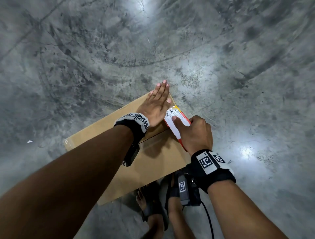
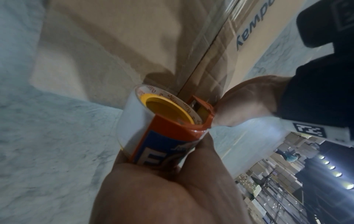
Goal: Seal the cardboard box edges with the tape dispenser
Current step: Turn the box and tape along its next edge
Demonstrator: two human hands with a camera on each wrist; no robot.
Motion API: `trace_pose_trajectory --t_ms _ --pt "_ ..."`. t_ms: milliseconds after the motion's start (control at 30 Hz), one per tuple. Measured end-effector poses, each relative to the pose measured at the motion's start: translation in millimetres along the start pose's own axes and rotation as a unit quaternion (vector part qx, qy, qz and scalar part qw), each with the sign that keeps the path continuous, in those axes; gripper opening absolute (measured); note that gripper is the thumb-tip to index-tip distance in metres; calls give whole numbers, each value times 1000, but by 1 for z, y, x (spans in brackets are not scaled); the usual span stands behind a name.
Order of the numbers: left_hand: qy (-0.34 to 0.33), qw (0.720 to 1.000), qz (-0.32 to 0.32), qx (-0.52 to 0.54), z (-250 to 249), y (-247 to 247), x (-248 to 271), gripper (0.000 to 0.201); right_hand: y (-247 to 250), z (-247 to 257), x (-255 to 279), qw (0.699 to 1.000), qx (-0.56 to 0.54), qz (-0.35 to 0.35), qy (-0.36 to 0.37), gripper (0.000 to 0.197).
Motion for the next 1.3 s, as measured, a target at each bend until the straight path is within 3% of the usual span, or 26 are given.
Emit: trace_pose_trajectory --t_ms 300,633,866,1299 --pt "10 1000 18 -16 -4 -2 1 65 11 -54 49 999 1 7 -35 57" --pt "16 995 -35 -94 -1 -22 1 91 1 -48 32 997 62 19 -51 60" --pt "17 987 -69 -145 -18 -38 16 88 0 -49 34 996 54 32 -61 62" --pt "22 990 -66 -119 -16 -50 19 99 -2 -53 35 997 53 21 -53 63"
Point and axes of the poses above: each hand's wrist, its own x-axis away from the middle knuckle, its own y-axis out of the back of the hand, z = x × y, the point moved 4 cm from there along -x, towards the middle knuckle, and after that the axes turned 14 degrees about x, right-handed, at the moved point
